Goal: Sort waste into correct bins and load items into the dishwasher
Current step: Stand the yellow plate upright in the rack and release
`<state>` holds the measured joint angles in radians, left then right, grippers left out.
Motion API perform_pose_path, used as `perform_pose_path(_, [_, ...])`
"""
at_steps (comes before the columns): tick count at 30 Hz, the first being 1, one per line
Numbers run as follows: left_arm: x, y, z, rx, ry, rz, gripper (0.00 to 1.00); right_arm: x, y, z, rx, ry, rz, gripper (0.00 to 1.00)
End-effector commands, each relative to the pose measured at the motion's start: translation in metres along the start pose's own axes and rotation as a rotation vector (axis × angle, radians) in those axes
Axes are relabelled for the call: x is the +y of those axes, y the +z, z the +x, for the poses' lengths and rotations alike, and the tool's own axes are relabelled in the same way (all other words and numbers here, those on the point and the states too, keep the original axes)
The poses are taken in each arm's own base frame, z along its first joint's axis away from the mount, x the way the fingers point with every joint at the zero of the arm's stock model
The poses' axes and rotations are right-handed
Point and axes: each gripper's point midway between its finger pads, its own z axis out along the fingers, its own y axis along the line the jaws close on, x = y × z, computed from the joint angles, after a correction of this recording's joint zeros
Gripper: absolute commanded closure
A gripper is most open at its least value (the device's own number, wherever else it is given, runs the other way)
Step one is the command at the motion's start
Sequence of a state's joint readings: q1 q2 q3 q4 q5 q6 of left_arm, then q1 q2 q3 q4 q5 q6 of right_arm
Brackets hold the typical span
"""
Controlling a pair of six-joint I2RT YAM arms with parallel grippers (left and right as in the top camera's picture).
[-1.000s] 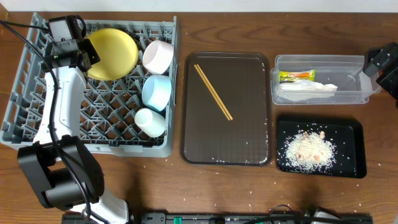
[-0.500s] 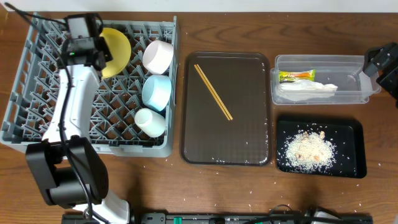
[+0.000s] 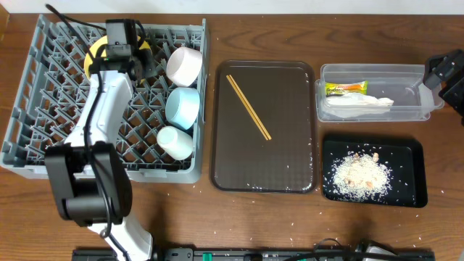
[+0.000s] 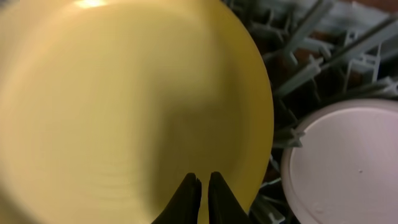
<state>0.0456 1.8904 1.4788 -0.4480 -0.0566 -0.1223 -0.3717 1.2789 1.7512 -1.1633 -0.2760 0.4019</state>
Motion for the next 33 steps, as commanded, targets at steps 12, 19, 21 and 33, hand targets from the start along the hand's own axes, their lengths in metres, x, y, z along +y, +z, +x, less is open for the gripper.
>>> perform_pose_path(12, [-0.019, 0.023, 0.022, 0.067, 0.068, 0.050, 0.93, -0.002, -0.001, -0.001, -0.002, 0.006, 0.004, 0.01])
perform_pose_path(19, [-0.017, 0.042, 0.041, 0.129, 0.074, 0.037, 0.92, -0.002, -0.001, -0.001, -0.002, 0.006, 0.004, 0.01])
perform_pose_path(21, [-0.016, 0.047, 0.045, 0.140, 0.075, 0.030, 0.92, -0.002, -0.001, -0.001, -0.002, 0.006, 0.004, 0.01])
perform_pose_path(33, [0.005, 0.036, 0.037, 0.111, 0.082, -0.094, 0.93, -0.002, -0.001, -0.001, -0.002, 0.006, 0.004, 0.01])
